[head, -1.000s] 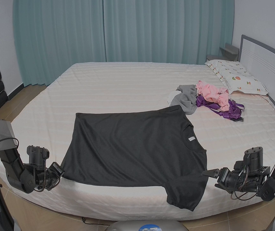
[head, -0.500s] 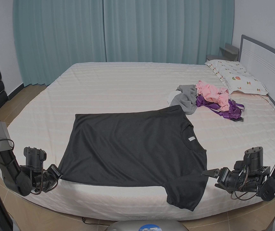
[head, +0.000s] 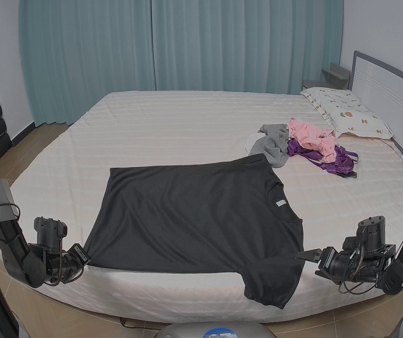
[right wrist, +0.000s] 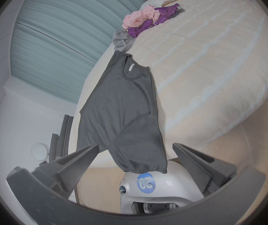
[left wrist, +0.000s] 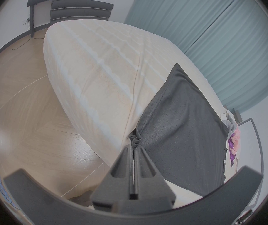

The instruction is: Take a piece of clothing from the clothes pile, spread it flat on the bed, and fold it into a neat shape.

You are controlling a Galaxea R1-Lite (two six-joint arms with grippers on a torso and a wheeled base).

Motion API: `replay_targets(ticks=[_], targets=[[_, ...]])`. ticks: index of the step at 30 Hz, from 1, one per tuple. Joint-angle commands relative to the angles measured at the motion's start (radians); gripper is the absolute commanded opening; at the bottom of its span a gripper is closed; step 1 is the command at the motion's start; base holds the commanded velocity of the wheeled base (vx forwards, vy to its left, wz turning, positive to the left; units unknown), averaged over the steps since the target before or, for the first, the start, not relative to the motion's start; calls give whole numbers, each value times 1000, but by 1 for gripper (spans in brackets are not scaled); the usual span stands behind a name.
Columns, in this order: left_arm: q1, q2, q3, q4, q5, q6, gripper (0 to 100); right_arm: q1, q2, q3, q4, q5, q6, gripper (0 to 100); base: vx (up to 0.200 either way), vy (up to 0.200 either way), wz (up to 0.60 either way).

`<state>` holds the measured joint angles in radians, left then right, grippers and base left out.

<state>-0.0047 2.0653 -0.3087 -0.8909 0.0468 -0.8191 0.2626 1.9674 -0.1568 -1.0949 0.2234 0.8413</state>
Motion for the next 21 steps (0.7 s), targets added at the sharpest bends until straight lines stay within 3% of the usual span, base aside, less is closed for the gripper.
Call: replay_targets(ticks=[1, 21], targets=[[0, 4, -4, -3, 1, -2, 0, 1, 25, 10, 0, 1, -5, 100, 0, 0, 0], [-1, 4, -4, -3, -2, -3, 0, 34, 182, -101, -59, -15, -10, 100, 0, 0, 0]])
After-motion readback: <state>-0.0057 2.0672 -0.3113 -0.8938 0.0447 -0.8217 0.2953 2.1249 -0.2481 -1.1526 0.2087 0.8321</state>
